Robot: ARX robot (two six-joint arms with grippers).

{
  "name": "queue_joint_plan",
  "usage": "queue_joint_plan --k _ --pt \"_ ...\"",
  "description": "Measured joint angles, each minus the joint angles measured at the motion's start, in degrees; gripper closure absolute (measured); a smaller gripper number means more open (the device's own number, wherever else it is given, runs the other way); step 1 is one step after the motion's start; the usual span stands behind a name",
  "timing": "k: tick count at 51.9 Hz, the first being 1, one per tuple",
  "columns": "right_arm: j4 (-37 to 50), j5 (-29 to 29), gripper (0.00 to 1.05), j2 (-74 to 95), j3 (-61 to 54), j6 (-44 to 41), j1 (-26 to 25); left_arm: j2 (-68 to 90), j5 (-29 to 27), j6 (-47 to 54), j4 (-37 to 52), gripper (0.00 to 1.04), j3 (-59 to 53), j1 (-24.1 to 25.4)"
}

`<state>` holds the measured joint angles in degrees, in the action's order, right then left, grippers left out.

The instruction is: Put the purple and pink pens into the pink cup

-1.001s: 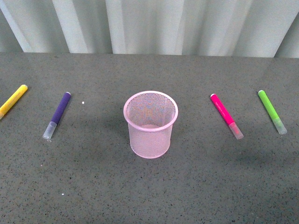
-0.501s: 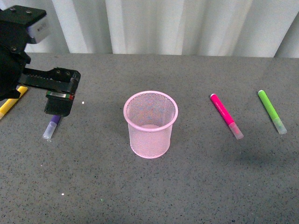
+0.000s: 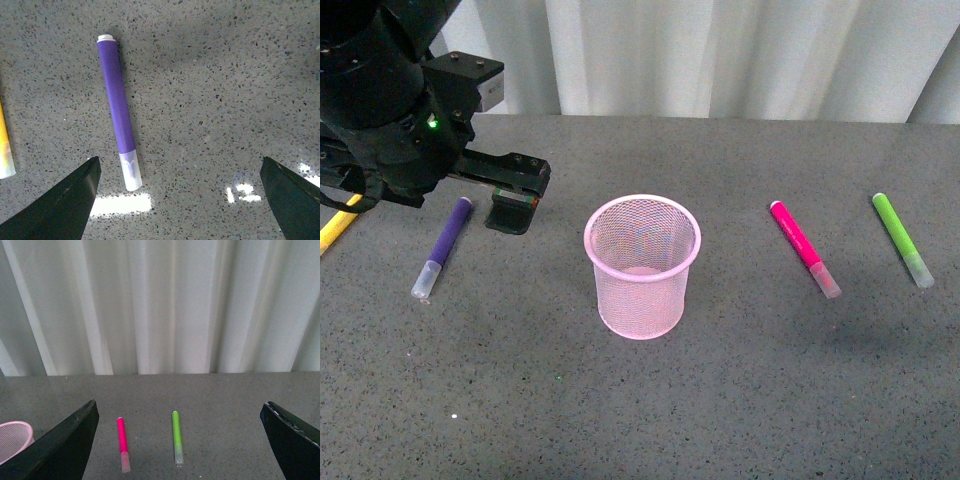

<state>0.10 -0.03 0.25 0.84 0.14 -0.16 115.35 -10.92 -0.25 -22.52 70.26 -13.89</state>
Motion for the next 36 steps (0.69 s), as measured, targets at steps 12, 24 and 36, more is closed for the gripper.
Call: queue_joint_plan --k 12,24,36 --pt "0.0 0.0 0.07 0.0 0.0 0.0 0.0 6.4 -0.7 -1.0 -0.3 0.07 4.8 1.7" --pt "0.0 0.0 0.07 0.0 0.0 0.0 0.0 10.6 -1.1 -1.0 0.2 0.07 7.8 3.5" --pt "0.0 0.0 0.07 0.0 0.0 0.0 0.0 12.9 -1.1 0.0 0.5 0.07 9.6 3.8"
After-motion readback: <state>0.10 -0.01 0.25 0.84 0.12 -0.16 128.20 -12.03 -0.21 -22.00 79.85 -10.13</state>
